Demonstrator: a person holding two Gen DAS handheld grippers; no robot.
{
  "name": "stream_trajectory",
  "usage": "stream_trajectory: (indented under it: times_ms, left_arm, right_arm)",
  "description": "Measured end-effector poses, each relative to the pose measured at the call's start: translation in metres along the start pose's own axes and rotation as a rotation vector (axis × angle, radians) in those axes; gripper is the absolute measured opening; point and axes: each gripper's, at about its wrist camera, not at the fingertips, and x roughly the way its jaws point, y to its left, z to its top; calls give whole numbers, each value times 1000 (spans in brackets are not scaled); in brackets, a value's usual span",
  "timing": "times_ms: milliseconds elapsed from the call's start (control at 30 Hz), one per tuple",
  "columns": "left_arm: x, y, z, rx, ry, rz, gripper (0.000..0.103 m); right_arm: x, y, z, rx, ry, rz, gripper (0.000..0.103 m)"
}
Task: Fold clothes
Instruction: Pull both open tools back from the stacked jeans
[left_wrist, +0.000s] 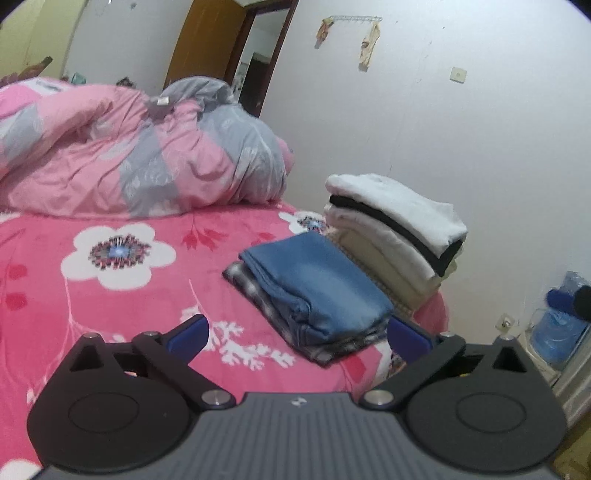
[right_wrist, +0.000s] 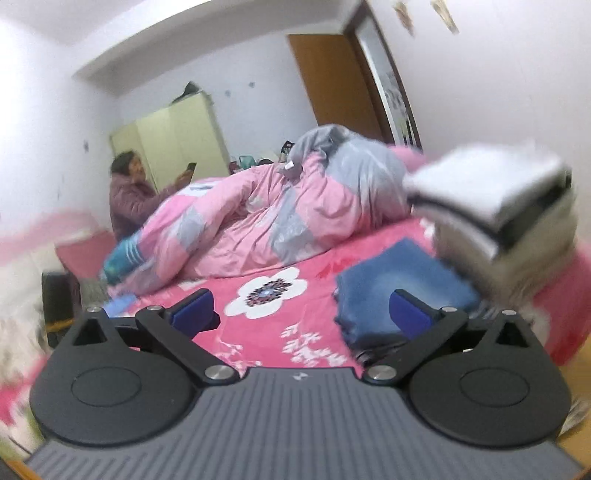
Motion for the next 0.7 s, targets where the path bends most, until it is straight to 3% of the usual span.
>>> stream_trajectory:
  times_ms: [100,333,567,700]
  left_arm:
    - [1,-2,-7,-1,16,20,103]
    - [3,0,-16,-11,41,66,103]
    - [11,-1,-18,30,63,72,103]
    - [16,-4,-19,48,55,115,103]
  right_arm:
    - [-1,12,-5,-64,11,-69,102]
    - [39,15,-44,-39,90,-245,102]
    - [61,20,-58,-24,92,-350,102]
    - [72,23,-61,-41,90,-431,102]
